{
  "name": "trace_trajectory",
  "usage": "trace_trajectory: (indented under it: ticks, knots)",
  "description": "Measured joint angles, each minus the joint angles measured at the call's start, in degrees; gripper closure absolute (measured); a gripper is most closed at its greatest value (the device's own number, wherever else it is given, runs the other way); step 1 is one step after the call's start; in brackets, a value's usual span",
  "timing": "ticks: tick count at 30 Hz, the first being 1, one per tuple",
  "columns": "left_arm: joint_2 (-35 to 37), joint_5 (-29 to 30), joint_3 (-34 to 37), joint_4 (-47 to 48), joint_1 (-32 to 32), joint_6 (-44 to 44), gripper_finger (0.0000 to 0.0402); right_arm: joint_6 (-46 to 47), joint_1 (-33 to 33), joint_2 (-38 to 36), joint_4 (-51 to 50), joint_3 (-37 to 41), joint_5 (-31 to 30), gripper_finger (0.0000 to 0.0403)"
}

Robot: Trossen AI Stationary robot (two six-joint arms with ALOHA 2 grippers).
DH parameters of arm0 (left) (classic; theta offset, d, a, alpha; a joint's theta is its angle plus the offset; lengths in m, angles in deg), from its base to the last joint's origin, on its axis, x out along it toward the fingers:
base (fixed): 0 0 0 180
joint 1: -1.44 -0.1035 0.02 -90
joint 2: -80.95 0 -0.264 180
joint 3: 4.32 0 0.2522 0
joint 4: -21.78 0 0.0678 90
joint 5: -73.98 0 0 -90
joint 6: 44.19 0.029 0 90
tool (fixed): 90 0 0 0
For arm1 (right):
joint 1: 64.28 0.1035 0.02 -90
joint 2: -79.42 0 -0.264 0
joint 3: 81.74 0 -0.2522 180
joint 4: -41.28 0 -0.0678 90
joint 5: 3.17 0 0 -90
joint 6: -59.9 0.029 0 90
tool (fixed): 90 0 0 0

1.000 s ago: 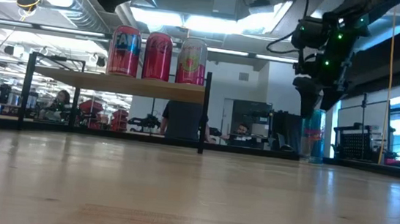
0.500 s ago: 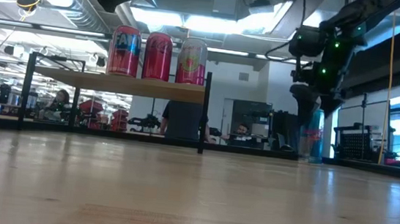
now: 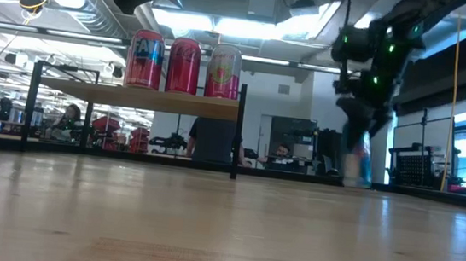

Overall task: Place canned beverage on shelf
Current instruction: Put the top blue soda can on the shelf

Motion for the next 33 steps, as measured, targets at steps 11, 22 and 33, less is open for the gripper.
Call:
trace_trajectory:
  ticks: [11,22,33]
  knots:
    - [-2.6,0.0,0.0,0.0,0.1,-1.4,0.0083,6.5,23.2,-1.9,2.9,-5.1,1.4,0.0209]
    - [-7.8,5.1,0.0,3.8,3.1,-7.5,0.0083,4.3,37.9,9.2,8.2,-15.8,1.6,0.0209]
    - [-14.0,19.4,0.0,7.8,9.3,-14.6,0.0083,6.3,38.3,26.4,3.3,-34.9,3.8,0.0209]
